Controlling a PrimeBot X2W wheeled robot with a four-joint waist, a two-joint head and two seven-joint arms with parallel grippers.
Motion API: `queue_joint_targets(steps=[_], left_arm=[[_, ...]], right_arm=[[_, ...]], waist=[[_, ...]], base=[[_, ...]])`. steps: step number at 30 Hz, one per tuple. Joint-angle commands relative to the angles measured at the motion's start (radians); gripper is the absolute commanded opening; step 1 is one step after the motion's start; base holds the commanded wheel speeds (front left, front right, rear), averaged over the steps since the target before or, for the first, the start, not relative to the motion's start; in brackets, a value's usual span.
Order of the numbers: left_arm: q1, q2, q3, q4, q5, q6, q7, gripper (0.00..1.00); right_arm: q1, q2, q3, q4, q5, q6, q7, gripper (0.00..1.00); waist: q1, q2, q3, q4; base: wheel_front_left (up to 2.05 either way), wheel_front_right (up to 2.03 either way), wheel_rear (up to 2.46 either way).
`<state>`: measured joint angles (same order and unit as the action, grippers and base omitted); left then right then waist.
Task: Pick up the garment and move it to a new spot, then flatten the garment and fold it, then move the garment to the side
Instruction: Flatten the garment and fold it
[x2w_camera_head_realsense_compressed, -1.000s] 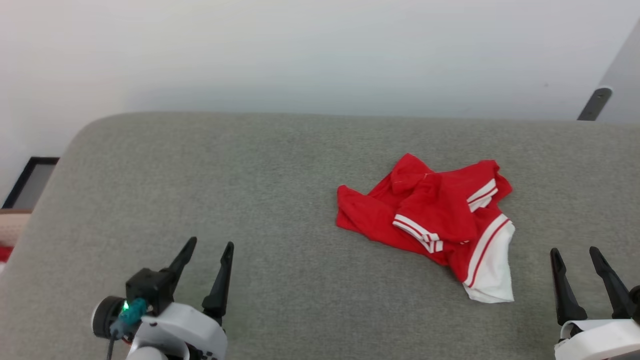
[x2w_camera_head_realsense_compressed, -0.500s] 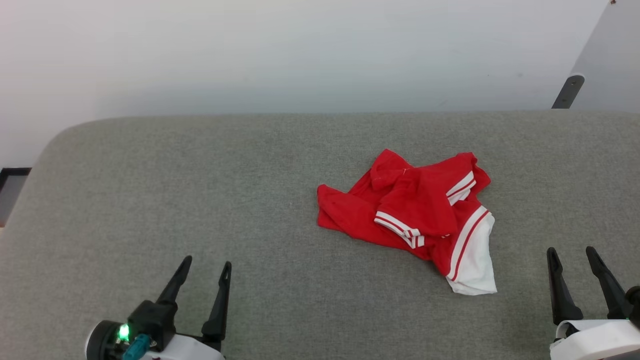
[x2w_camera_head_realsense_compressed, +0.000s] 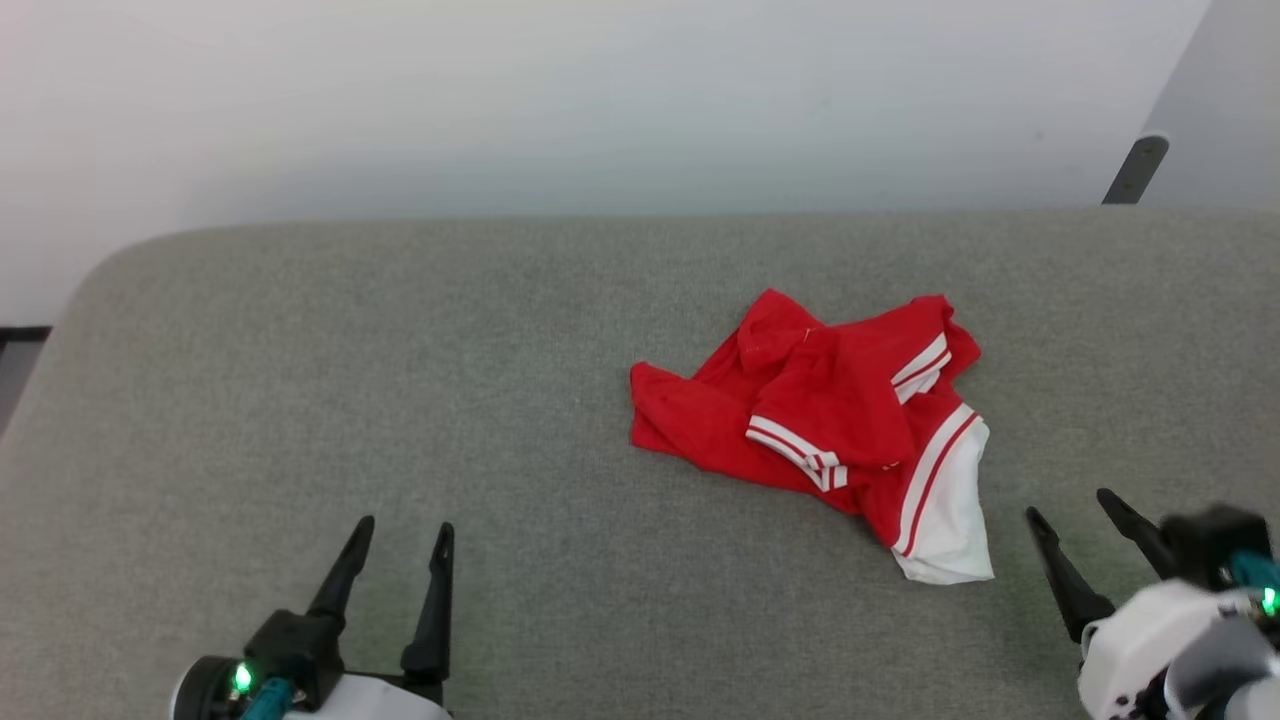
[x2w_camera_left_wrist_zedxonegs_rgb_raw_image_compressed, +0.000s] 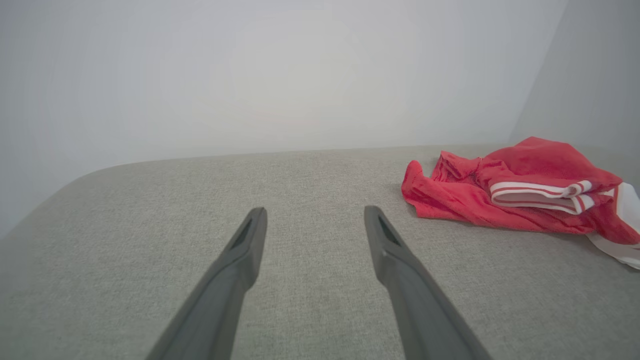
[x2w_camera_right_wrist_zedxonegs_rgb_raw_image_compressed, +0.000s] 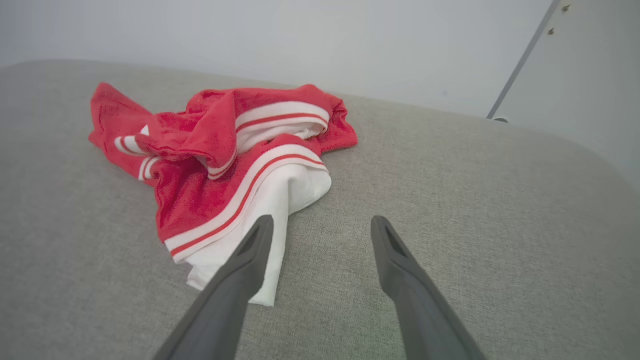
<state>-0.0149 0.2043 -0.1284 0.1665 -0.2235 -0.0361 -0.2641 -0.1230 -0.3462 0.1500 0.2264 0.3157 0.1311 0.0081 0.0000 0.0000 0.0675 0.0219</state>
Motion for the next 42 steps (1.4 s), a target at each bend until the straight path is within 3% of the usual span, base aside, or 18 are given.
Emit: queue_joint_targets(steps=[1,4,10,19,20,21,22,25,33,38,42], left_arm=[[0.001,-0.008,0.005,-0.001,0.01,-0.007,0.0,1.0],[-0.012,-0.031,0.015,-0.001,0.024,-0.015,0.0,1.0],[-0.057,-0.078,0.014,0.022,0.055,-0.032,0.0,1.0],[-0.118,-0.127,0.018,0.048,0.081,-0.053,0.0,1.0],[-0.123,-0.129,0.019,0.05,0.085,-0.054,0.0,1.0],[-0.128,-0.132,0.019,0.054,0.086,-0.056,0.0,1.0],[-0.133,-0.135,0.02,0.056,0.088,-0.057,0.0,1.0],[-0.147,-0.142,0.023,0.061,0.09,-0.058,0.0,1.0],[-0.158,-0.15,0.043,0.064,0.093,-0.062,0.0,1.0],[-0.166,-0.152,0.047,0.062,0.097,-0.066,0.0,1.0],[-0.172,-0.153,0.049,0.06,0.098,-0.068,0.0,1.0]], right_arm=[[-0.026,-0.027,0.025,-0.004,0.021,-0.001,0.041,1.0],[-0.078,-0.094,0.108,-0.023,0.09,-0.001,0.187,1.0],[-0.179,-0.189,0.18,-0.042,0.263,-0.001,0.473,1.0],[-0.27,-0.251,0.267,-0.045,0.344,-0.001,0.609,1.0],[-0.276,-0.251,0.27,-0.041,0.348,-0.001,0.612,0.66],[-0.282,-0.253,0.27,-0.036,0.349,-0.001,0.611,0.15],[-0.286,-0.257,0.274,-0.031,0.345,-0.001,0.609,0.0],[-0.295,-0.263,0.274,-0.022,0.339,-0.001,0.59,0.0],[-0.348,-0.381,0.217,-0.11,0.183,-0.001,0.556,0.0],[-0.359,-0.488,0.147,-0.2,-0.022,-0.001,0.577,0.0],[-0.299,-0.493,0.071,-0.253,-0.143,-0.001,0.609,0.0]], waist=[[0.0,0.0,0.015,0.005],[0.0,0.0,0.044,0.015],[0.0,0.0,0.113,0.048],[0.0,0.0,0.185,0.089],[0.0,0.0,0.191,0.092],[0.0,0.0,0.196,0.094],[0.0,0.0,0.2,0.096],[0.0,0.0,0.209,0.094],[0.0,0.0,0.22,0.063],[0.0,0.0,0.225,0.048],[0.0,0.0,0.23,0.043]], base=[[0.0,0.0,0.0],[0.0,0.0,0.0],[0.0,0.0,0.0],[0.0,0.0,0.0],[0.0,0.0,0.0],[0.0,0.0,0.0],[0.0,0.0,0.0],[0.0,0.0,0.0],[0.0,0.0,0.0],[0.0,0.0,0.0],[0.0,0.0,0.0]])
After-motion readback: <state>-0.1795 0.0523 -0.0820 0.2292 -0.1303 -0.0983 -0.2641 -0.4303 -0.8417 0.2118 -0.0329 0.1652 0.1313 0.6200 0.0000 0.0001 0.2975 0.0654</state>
